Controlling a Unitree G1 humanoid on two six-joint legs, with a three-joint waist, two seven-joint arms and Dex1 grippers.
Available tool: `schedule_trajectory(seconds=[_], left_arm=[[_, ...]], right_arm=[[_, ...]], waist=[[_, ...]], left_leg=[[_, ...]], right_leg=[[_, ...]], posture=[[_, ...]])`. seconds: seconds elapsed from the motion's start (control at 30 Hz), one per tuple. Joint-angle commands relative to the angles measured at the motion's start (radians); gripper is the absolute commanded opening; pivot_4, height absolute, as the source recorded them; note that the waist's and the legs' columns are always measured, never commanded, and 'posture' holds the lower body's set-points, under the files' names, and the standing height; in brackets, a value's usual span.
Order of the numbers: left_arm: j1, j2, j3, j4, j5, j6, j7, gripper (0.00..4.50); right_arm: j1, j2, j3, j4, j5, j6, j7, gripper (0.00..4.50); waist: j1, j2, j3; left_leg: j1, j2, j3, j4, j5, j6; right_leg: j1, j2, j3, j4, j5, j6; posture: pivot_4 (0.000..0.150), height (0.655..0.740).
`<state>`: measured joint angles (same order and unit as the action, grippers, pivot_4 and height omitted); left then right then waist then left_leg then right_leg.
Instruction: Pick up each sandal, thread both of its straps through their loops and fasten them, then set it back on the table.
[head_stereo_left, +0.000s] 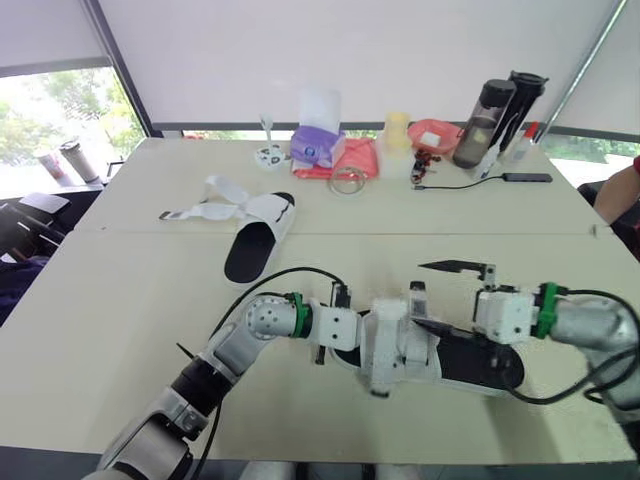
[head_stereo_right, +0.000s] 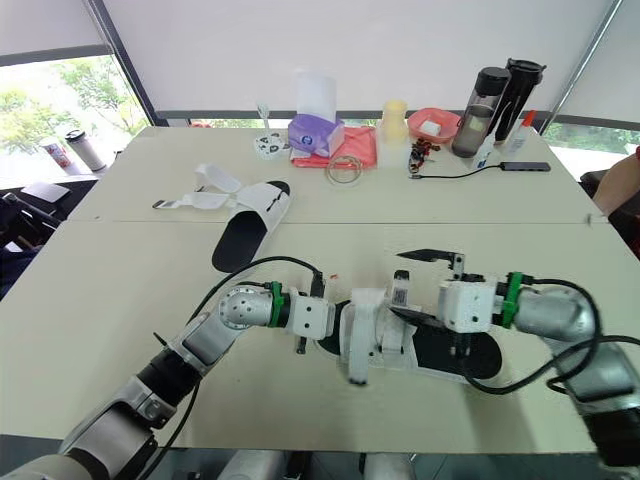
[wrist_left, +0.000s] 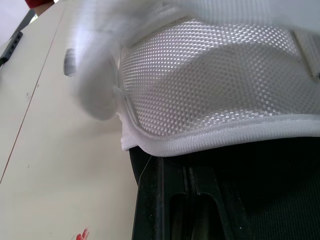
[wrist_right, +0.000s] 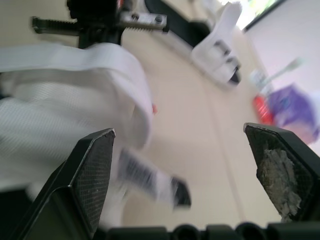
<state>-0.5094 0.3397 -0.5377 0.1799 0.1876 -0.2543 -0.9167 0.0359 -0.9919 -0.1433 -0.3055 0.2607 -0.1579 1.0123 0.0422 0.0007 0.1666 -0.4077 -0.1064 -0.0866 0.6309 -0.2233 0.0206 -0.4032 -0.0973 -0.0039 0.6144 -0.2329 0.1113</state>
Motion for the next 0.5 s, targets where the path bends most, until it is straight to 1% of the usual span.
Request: schedule_trajectory(seconds=[0.03,0.07,0.1,0.13,0.17,0.2,0.23,0.27,0.3,0.37,0.5], left_arm=[[0.024,0.008,-0.050,0.045,0.036,0.012,-0.036,0.00],[0.023,0.006,-0.051,0.046,0.037,0.011,-0.036,0.00],[0.023,0.005,-0.051,0.047,0.037,0.011,-0.036,0.00],[0.022,0.004,-0.052,0.048,0.037,0.010,-0.036,0.00],[0.023,0.003,-0.053,0.046,0.037,0.011,-0.036,0.00],[0.023,0.002,-0.053,0.047,0.036,0.011,-0.037,0.00],[0.024,0.001,-0.053,0.045,0.036,0.012,-0.037,0.00],[0.025,0.000,-0.053,0.044,0.036,0.013,-0.037,0.00],[0.027,-0.001,-0.053,0.040,0.035,0.015,-0.037,0.00],[0.035,-0.007,-0.051,0.029,0.031,0.026,-0.035,0.00],[0.057,-0.018,-0.044,-0.011,0.013,0.057,-0.035,0.00]], right_arm=[[0.091,-0.068,-0.086,-0.118,0.175,0.332,0.019,4.45],[0.099,-0.083,-0.112,-0.140,0.261,0.457,0.004,4.45],[0.099,-0.089,-0.131,-0.157,0.321,0.543,-0.008,4.45],[0.076,-0.083,-0.156,-0.166,0.425,0.651,-0.042,4.45],[0.060,-0.077,-0.176,-0.174,0.492,0.722,-0.064,4.45],[0.034,-0.091,-0.213,-0.153,0.706,0.860,-0.103,4.45],[0.031,-0.119,-0.242,-0.147,0.872,0.987,-0.118,4.45],[0.030,-0.141,-0.262,-0.144,0.984,1.076,-0.132,4.45],[0.039,-0.151,-0.272,-0.159,1.047,1.128,-0.145,4.45],[0.069,-0.157,-0.274,-0.209,1.067,1.170,-0.163,4.45],[0.126,-0.134,-0.311,-0.275,1.153,1.223,-0.206,4.45]], waist=[[-0.001,0.000,0.000],[-0.002,0.000,0.000],[-0.003,0.000,0.000],[-0.003,0.000,0.000],[-0.004,0.000,0.000],[-0.004,0.000,0.000],[-0.004,0.000,0.000],[-0.003,0.000,0.000],[-0.001,0.000,0.000],[0.001,-0.002,-0.001],[0.002,-0.002,-0.001]], left_leg=[[0.000,0.000,0.000,0.000,0.000,0.000],[0.000,0.000,0.000,0.000,0.000,0.000],[0.000,0.000,0.000,0.000,0.000,0.000],[0.000,0.000,0.001,0.001,0.000,0.000],[0.000,0.000,0.001,0.001,-0.001,-0.001],[0.000,0.001,0.001,0.002,-0.002,-0.002],[0.000,0.001,0.001,0.002,-0.002,-0.002],[-0.001,0.001,0.001,0.002,-0.002,-0.002],[-0.001,0.001,0.001,0.001,-0.002,-0.001],[-0.001,0.001,0.001,0.000,-0.001,0.002],[-0.004,-0.001,0.003,0.001,-0.004,0.006]], right_leg=[[0.000,0.000,0.000,0.000,0.000,0.000],[0.000,0.000,0.000,0.000,0.000,0.000],[0.000,-0.001,0.000,-0.001,0.000,-0.001],[0.000,-0.001,0.000,-0.001,-0.001,-0.001],[0.001,-0.001,0.000,-0.001,-0.001,-0.001],[0.001,-0.001,0.001,-0.001,-0.002,0.000],[0.001,-0.001,0.001,-0.001,-0.003,0.002],[0.001,-0.001,0.001,-0.001,-0.003,0.002],[0.001,-0.002,0.001,-0.001,-0.004,0.001],[0.001,-0.002,0.000,-0.002,-0.004,-0.002],[-0.001,-0.006,-0.001,-0.002,-0.005,0.000]], posture=[[0.150,0.7400],[0.150,0.7400],[0.150,0.7400],[0.150,0.7400],[0.150,0.7400],[0.150,0.7400],[0.150,0.7400],[0.150,0.7400],[0.150,0.7400],[0.150,0.7400],[0.150,0.7400]])
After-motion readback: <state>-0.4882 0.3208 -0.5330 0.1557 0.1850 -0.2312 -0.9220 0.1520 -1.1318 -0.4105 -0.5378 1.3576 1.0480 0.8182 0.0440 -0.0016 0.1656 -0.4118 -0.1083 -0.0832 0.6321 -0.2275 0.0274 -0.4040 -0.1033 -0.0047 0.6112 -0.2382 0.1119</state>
